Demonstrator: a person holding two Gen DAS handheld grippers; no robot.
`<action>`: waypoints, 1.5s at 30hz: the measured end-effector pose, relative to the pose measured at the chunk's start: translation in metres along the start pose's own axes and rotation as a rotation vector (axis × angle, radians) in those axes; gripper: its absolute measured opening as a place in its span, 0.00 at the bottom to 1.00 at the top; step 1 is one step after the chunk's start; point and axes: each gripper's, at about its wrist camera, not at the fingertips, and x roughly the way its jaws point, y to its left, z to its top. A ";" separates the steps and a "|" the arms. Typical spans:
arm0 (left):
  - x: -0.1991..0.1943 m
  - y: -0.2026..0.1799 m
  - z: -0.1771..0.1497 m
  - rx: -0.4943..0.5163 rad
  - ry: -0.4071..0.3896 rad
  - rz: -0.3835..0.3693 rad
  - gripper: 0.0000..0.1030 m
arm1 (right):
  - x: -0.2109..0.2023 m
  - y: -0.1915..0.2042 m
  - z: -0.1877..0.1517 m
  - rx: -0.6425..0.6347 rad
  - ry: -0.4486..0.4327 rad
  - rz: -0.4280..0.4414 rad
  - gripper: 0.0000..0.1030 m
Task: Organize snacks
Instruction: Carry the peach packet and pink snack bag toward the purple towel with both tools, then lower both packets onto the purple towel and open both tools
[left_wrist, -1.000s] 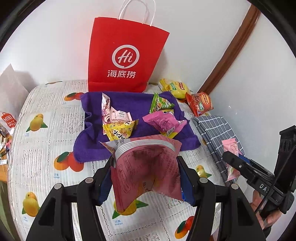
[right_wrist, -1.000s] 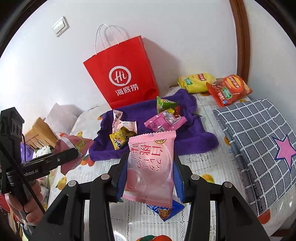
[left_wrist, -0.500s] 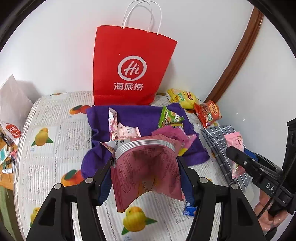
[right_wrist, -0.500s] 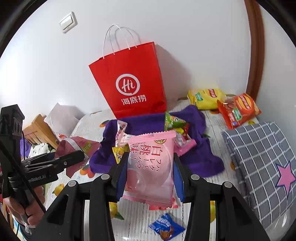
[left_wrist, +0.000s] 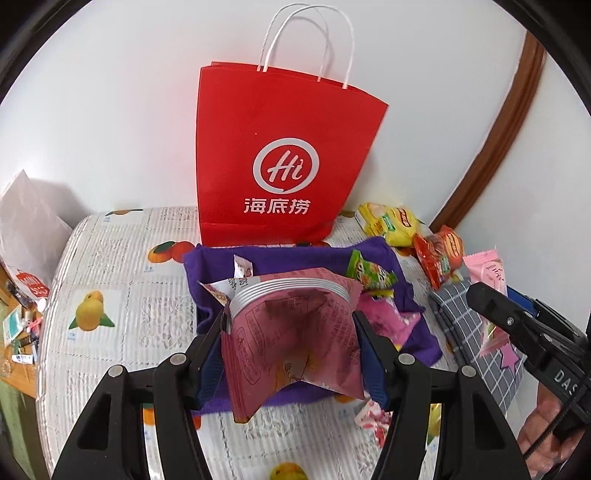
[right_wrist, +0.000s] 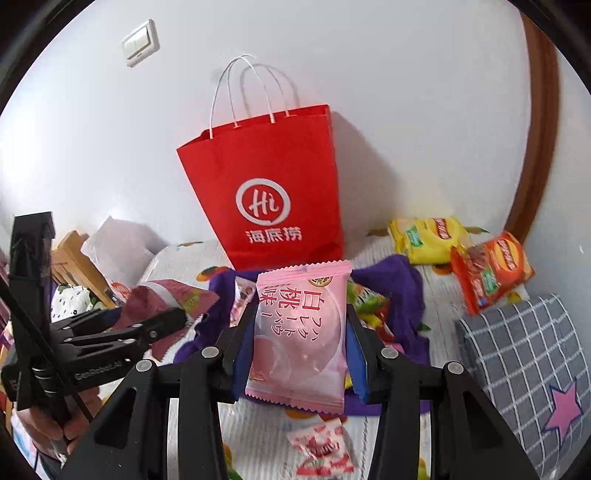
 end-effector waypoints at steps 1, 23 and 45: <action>0.005 0.002 0.004 -0.008 0.005 -0.001 0.59 | 0.005 0.001 0.003 -0.003 0.002 0.005 0.42; 0.078 0.029 0.019 -0.067 0.078 0.016 0.59 | 0.113 -0.025 0.010 0.037 0.177 0.034 0.42; 0.088 0.036 0.017 -0.097 0.104 0.033 0.59 | 0.179 -0.021 -0.019 0.079 0.383 0.087 0.44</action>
